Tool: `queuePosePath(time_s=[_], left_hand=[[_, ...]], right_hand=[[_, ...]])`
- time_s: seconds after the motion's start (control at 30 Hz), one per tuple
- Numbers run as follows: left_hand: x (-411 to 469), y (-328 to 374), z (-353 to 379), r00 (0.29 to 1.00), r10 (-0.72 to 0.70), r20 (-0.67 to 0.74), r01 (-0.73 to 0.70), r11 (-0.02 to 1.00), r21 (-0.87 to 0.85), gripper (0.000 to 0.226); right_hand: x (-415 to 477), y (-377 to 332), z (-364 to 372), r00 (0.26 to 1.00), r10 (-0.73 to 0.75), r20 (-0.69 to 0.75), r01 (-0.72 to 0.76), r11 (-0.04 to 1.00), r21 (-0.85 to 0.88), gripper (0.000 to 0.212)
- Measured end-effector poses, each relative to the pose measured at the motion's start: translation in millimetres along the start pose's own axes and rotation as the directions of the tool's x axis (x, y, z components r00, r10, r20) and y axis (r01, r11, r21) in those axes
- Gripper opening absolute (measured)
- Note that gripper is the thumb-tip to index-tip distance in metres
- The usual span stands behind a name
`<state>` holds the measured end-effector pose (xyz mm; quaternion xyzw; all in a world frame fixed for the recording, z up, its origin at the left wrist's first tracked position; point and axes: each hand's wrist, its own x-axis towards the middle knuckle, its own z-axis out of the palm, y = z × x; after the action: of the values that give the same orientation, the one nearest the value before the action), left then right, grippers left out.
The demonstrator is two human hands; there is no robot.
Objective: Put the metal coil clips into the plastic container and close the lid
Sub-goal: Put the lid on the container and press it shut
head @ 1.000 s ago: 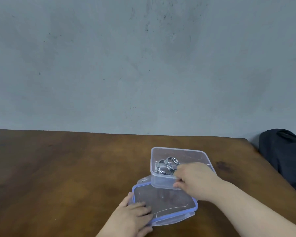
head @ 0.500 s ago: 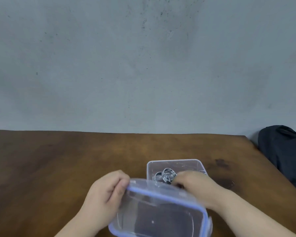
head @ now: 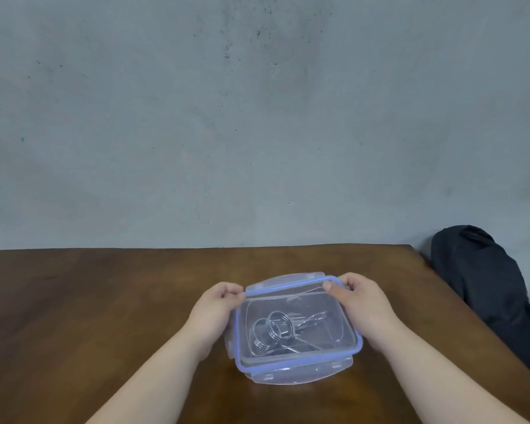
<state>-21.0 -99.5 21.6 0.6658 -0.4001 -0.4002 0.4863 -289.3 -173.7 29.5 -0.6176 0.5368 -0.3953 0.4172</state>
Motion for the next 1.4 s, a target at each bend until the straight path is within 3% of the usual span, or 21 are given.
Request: queuePosePath(time_s=[0.17,0.33,0.73,0.83,0.93,1.03,1.1,1.17,1.23,1.3,1.33,1.37,1.4], left_hand=[[9,-10,7,0.995,-0.01,-0.099,0.022,0.992,0.121,0.018],[8,-13,15,0.987,0.033,-0.159,0.004,0.974,0.225,0.021],[9,-8,18,0.99,-0.001,-0.142,0.041,0.96,0.278,0.025],[6,-11,20,0.992,-0.074,-0.1,0.086,0.988,0.125,0.028],[1,-18,22,0.991,-0.133,0.001,0.133,0.99,-0.046,0.02],[1,-22,20,0.981,-0.149,0.125,0.182,0.93,-0.321,0.025],[0,-24,19,0.973,-0.134,0.186,0.204,0.877,-0.435,0.032],[-2,-23,18,0.97,-0.127,0.207,0.211,0.861,-0.462,0.037],[-1,-23,17,0.964,-0.124,0.235,0.212,0.892,-0.398,0.041],[2,-25,12,0.96,-0.11,0.257,0.163,0.967,-0.196,0.055],[2,-22,8,0.962,-0.074,0.261,0.075,0.997,0.004,0.068],[0,-18,4,0.956,-0.026,0.291,-0.046,0.97,0.237,0.083],[-1,-14,1,0.936,0.024,0.352,-0.182,0.887,0.424,0.097]], right_hand=[[19,13,13,0.994,0.098,-0.053,-0.103,0.99,-0.093,0.017],[24,23,14,0.989,0.134,-0.054,-0.142,0.974,-0.179,0.017],[12,30,23,0.984,0.163,-0.068,-0.169,0.982,-0.083,0.017],[4,39,28,0.984,0.177,-0.017,-0.178,0.983,-0.045,0.012],[1,52,31,0.968,0.179,0.178,-0.22,0.943,0.248,0.02],[4,59,33,0.941,0.136,0.31,-0.295,0.778,0.555,0.041],[4,61,34,0.936,0.111,0.335,-0.306,0.727,0.614,0.043],[5,61,35,0.933,0.087,0.35,-0.296,0.74,0.604,0.044],[5,60,33,0.927,0.092,0.363,-0.301,0.761,0.575,0.049],[6,58,29,0.919,0.084,0.386,-0.288,0.812,0.508,0.049],[6,55,25,0.921,0.049,0.385,-0.217,0.888,0.405,0.045],[7,51,17,0.924,-0.008,0.382,-0.08,0.974,0.214,0.046],[10,46,9,0.909,-0.072,0.411,0.098,0.994,-0.044,0.057]])
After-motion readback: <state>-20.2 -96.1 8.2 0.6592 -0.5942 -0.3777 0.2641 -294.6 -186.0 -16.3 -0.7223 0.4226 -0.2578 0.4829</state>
